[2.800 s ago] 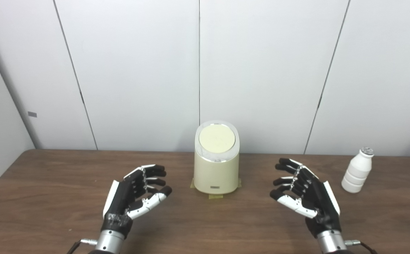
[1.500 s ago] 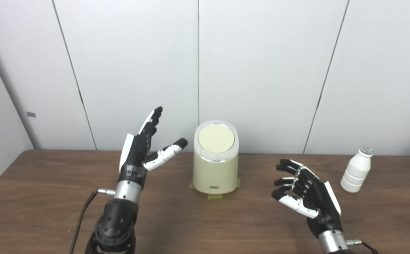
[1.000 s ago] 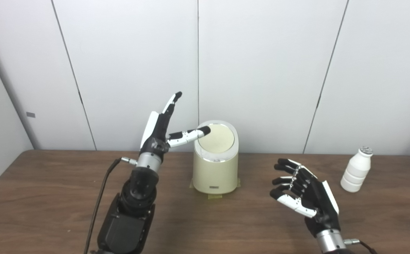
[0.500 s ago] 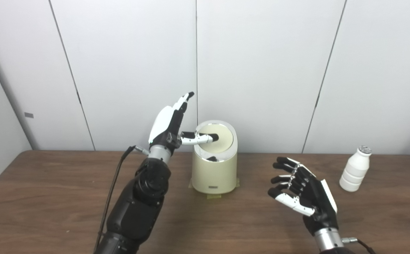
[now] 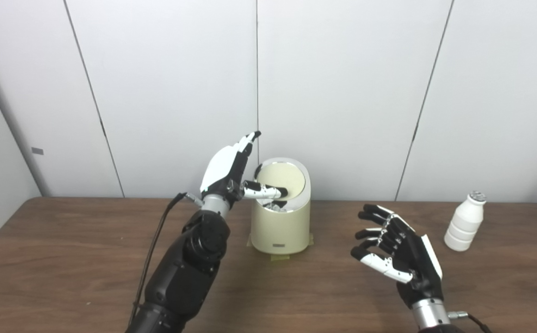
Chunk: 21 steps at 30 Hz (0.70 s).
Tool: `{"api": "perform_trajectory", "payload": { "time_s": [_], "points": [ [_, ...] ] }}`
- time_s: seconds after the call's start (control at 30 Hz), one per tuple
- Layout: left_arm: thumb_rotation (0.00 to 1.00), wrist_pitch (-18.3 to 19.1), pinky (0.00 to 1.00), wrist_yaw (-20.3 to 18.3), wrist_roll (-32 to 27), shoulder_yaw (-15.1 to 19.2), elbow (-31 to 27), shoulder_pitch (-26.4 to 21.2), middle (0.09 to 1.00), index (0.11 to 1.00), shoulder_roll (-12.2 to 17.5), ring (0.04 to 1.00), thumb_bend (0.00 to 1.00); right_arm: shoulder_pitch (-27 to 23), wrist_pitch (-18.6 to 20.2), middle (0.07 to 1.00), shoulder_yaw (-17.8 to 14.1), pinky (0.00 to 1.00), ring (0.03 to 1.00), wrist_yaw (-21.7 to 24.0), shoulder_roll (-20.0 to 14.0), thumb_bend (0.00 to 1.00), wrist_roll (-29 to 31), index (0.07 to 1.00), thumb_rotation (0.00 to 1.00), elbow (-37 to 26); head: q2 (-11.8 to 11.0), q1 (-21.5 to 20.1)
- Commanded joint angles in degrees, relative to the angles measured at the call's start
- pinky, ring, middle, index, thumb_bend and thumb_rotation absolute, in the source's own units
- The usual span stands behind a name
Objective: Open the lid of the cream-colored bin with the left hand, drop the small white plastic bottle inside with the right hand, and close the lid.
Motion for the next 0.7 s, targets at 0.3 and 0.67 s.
{"api": "perform_trajectory", "payload": {
  "time_s": [0.3,0.67],
  "points": [
    [0.01,6.76,0.95,0.44,12.03,-6.35,-1.3,-3.62,1.0,1.0,2.47,1.0,0.81,-2.59,-2.01,0.718,-0.34,0.43,0.559,-0.21,0.04,0.79,0.34,0.72,0.24,-1.68,0.37,0.0],
    [0.0,10.82,0.9,-1.38,19.69,-11.42,-1.79,-3.97,1.0,1.0,4.07,1.0,0.8,-2.56,-2.24,0.72,-0.31,0.43,0.56,-0.04,-0.04,0.79,0.47,0.721,0.25,-1.6,0.59,-0.11]
  ]
}}
